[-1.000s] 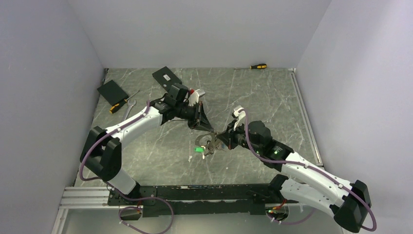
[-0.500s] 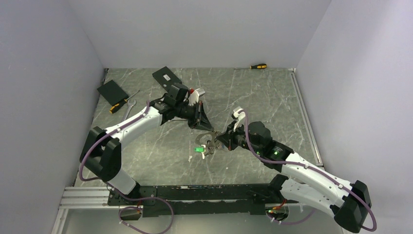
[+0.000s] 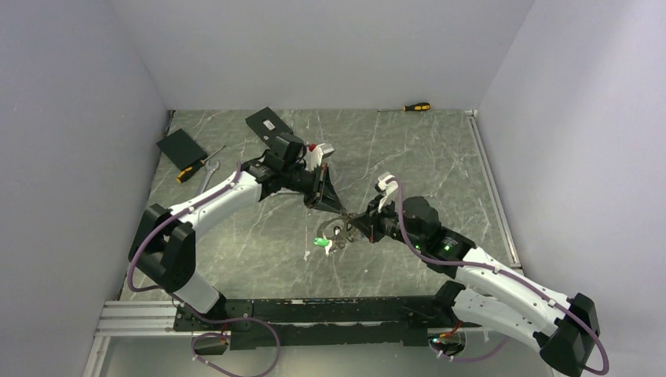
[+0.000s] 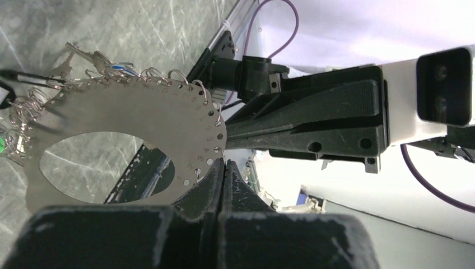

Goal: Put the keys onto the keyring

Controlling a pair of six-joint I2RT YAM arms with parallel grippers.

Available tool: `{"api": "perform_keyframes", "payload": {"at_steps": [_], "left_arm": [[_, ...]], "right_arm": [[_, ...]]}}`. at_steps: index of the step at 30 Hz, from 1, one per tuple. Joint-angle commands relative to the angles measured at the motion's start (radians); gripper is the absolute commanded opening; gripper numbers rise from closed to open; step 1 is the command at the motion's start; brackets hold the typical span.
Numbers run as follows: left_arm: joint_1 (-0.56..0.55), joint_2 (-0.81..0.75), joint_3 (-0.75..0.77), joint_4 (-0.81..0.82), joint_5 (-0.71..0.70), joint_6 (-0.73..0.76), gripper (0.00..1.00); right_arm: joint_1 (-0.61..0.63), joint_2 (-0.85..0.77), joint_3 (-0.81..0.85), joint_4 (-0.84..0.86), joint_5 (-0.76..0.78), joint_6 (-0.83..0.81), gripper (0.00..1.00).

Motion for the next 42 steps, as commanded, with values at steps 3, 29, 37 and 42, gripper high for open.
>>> {"api": "perform_keyframes", "payload": {"at_steps": [3, 29, 37, 42], "left_arm": [[-0.006, -0.015, 0.084, -0.108, 0.151, 0.049, 0.00], [-0.004, 0.050, -0.014, 0.124, 0.416, -0.311, 0.00], [-0.004, 0.071, -0.052, 0.398, 0.508, -0.448, 0.00], [-0.005, 0.092, -0.067, 0.620, 0.574, -0.587, 0.00]], "right_arm": [[-0.002, -0.019, 0.031, 0.011, 0.013, -0.022, 0.00], [-0.001, -0.112, -0.010, 0.033, -0.047, -0.028, 0.00], [-0.001, -0.173, -0.011, 0.012, -0.096, -0.059, 0.00], [-0.001, -0.217, -0.003, 0.006, -0.197, -0.062, 0.00]]}}
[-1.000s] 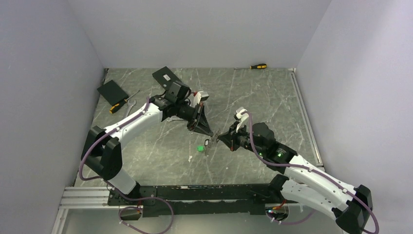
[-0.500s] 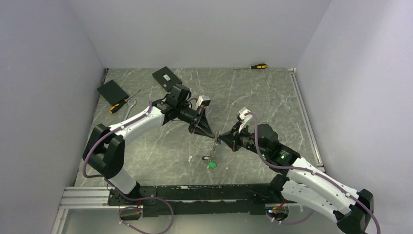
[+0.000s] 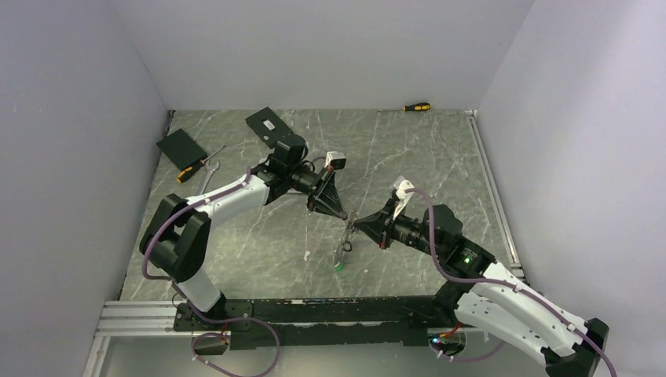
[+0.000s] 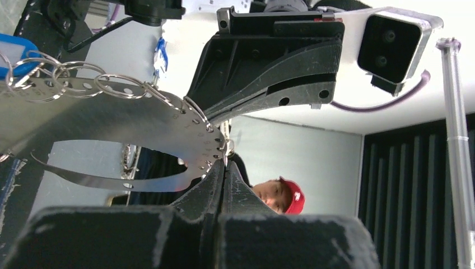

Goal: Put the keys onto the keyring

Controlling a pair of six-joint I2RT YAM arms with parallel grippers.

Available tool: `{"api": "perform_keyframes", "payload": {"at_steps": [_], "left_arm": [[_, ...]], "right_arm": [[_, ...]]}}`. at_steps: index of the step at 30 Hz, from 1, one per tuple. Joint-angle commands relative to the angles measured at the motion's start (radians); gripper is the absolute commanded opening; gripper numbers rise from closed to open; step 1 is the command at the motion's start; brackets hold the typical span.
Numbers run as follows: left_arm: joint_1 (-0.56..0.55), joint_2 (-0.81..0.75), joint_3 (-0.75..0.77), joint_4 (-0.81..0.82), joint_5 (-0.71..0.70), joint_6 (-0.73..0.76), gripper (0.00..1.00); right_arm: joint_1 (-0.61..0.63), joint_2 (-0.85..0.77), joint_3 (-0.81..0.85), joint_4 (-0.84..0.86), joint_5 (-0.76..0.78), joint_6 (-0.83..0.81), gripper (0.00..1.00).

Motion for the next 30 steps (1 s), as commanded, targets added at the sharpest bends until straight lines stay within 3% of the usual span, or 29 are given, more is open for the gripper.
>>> {"api": "perform_keyframes", "payload": {"at_steps": [1, 8, 12, 17, 20, 30], "left_arm": [[-0.004, 0.020, 0.001, 0.258, 0.116, -0.137, 0.00], [-0.005, 0.024, -0.004, 0.301, 0.131, -0.163, 0.00], [-0.011, 0.004, 0.025, 0.131, 0.139, -0.020, 0.00], [-0.035, 0.010, 0.128, -0.264, 0.144, 0.315, 0.00], [-0.050, 0.032, 0.174, -0.407, 0.137, 0.422, 0.00], [-0.073, 0.060, 0.178, -0.461, 0.124, 0.427, 0.00]], "right_arm": [[-0.001, -0.042, 0.014, 0.024, -0.117, -0.021, 0.00], [-0.001, -0.072, 0.023, 0.015, -0.146, -0.034, 0.00], [-0.002, -0.080, 0.005, 0.027, -0.124, -0.031, 0.00], [-0.001, -0.086, -0.017, 0.060, -0.110, -0.018, 0.00], [0.000, -0.087, -0.029, 0.080, -0.110, -0.015, 0.00], [0.000, -0.086, -0.050, 0.130, -0.111, -0.011, 0.00]]}}
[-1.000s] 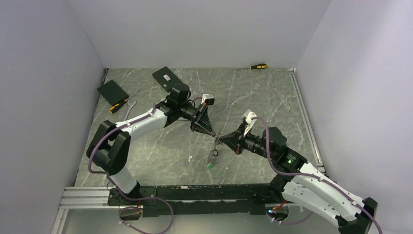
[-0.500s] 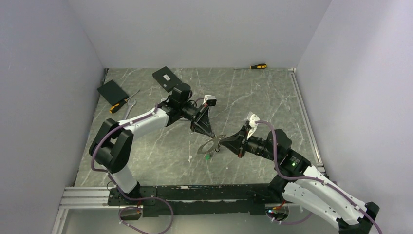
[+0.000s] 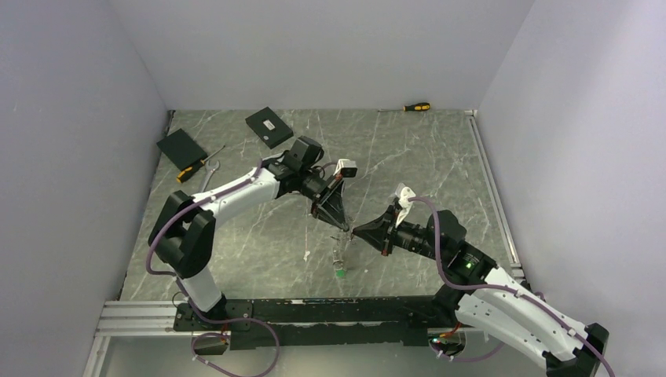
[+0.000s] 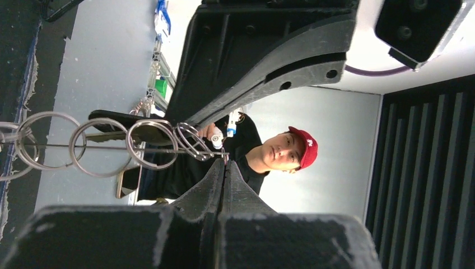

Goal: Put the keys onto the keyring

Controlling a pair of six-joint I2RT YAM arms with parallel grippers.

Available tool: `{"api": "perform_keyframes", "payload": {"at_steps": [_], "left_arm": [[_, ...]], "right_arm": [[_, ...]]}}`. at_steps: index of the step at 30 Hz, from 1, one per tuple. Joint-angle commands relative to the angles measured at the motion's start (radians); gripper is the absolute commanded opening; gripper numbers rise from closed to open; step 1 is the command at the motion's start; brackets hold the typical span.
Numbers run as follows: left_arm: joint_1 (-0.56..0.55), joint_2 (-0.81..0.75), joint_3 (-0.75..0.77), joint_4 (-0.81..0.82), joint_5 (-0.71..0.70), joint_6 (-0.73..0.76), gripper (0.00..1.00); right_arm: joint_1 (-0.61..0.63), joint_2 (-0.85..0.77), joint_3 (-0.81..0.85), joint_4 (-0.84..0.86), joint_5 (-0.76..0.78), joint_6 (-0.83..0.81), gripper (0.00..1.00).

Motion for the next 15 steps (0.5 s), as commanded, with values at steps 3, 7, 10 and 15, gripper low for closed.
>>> {"api": "perform_keyframes", "payload": {"at_steps": [3, 7, 10, 15], "left_arm": [[-0.009, 0.020, 0.051, -0.138, 0.024, 0.109, 0.00], [-0.008, 0.040, 0.077, -0.194, 0.011, 0.159, 0.00], [-0.008, 0.059, 0.090, -0.224, 0.004, 0.194, 0.00], [-0.007, 0.100, 0.136, -0.297, 0.001, 0.292, 0.00]], "right_arm": [[-0.001, -0.018, 0.010, 0.088, -0.005, 0.006, 0.00], [-0.001, -0.020, 0.012, 0.097, -0.025, 0.014, 0.00], [0.000, -0.024, 0.007, 0.110, -0.033, 0.024, 0.00], [-0.001, -0.018, -0.010, 0.159, -0.063, 0.062, 0.00]]}}
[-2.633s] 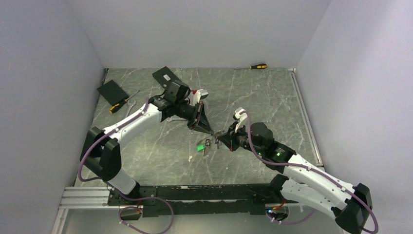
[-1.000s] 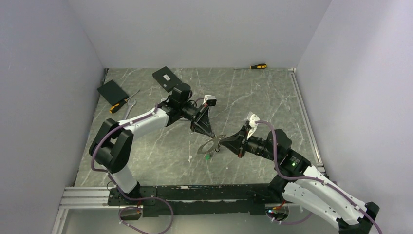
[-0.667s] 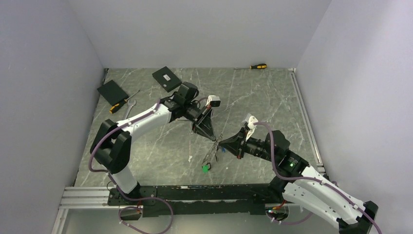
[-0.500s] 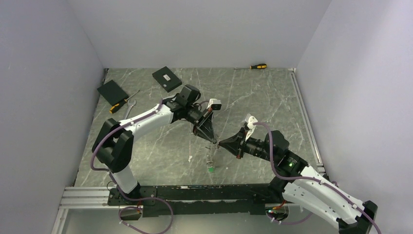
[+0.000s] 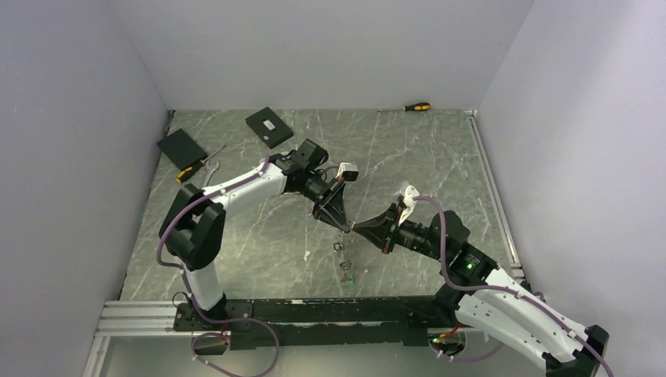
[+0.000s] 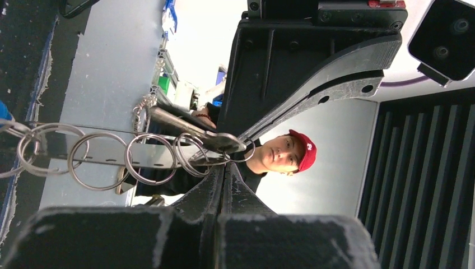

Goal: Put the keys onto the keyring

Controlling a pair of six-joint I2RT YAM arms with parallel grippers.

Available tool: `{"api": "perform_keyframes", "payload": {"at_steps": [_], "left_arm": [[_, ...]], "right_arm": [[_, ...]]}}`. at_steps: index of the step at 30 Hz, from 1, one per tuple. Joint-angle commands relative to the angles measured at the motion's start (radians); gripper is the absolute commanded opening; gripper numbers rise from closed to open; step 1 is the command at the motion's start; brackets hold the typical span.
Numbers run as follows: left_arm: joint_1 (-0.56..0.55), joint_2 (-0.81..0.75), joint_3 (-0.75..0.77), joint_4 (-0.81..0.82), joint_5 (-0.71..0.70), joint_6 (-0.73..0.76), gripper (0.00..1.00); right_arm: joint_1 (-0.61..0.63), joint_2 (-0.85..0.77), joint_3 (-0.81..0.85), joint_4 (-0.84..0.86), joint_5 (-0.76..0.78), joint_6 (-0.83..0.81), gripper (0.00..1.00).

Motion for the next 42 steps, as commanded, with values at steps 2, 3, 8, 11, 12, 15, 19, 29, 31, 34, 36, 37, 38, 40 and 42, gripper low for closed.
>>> {"api": "perform_keyframes", "payload": {"at_steps": [2, 3, 8, 11, 12, 15, 19, 29, 31, 34, 36, 37, 38, 40, 42], "left_arm": [[-0.001, 0.040, 0.077, -0.084, 0.004, 0.134, 0.00], [-0.001, 0.045, 0.077, -0.075, 0.003, 0.130, 0.00], [0.005, 0.046, 0.042, 0.102, 0.001, 0.002, 0.00], [0.020, 0.053, 0.045, 0.169, 0.013, -0.047, 0.00], [0.024, 0.059, 0.051, 0.166, 0.017, -0.041, 0.00], [0.034, 0.076, 0.082, 0.076, 0.015, 0.052, 0.00], [0.039, 0.079, 0.105, -0.027, 0.020, 0.144, 0.00], [0.050, 0.042, 0.077, 0.042, 0.038, 0.108, 0.00], [0.050, 0.038, 0.079, 0.035, 0.038, 0.110, 0.00], [0.050, 0.036, 0.080, 0.028, 0.035, 0.114, 0.00], [0.050, 0.035, 0.082, 0.034, 0.035, 0.108, 0.00], [0.050, 0.035, 0.083, 0.034, 0.035, 0.107, 0.00], [0.050, 0.036, 0.086, 0.034, 0.035, 0.108, 0.00], [0.050, 0.038, 0.089, 0.032, 0.032, 0.109, 0.00], [0.050, 0.042, 0.091, 0.027, 0.029, 0.111, 0.00]], "right_arm": [[0.001, 0.003, -0.006, 0.128, -0.072, 0.062, 0.00], [0.001, 0.006, -0.006, 0.136, -0.076, 0.072, 0.00], [0.001, -0.010, -0.032, 0.171, -0.089, 0.122, 0.00], [0.001, -0.029, -0.047, 0.162, -0.073, 0.129, 0.00], [0.001, -0.036, -0.054, 0.158, -0.065, 0.129, 0.00], [0.001, -0.046, -0.056, 0.128, -0.054, 0.114, 0.00], [0.001, -0.051, -0.049, 0.087, -0.043, 0.093, 0.00], [0.002, -0.045, -0.055, 0.040, -0.019, 0.094, 0.00], [0.001, -0.047, -0.051, 0.004, 0.020, 0.082, 0.00], [0.001, -0.049, -0.046, -0.059, 0.055, 0.069, 0.00], [0.001, -0.054, -0.048, -0.063, 0.064, 0.074, 0.00], [0.001, -0.054, -0.051, -0.063, 0.072, 0.081, 0.00], [0.001, -0.053, -0.054, -0.063, 0.080, 0.087, 0.00], [0.001, -0.051, -0.059, -0.064, 0.091, 0.092, 0.00], [0.001, -0.047, -0.063, -0.068, 0.106, 0.094, 0.00]]}}
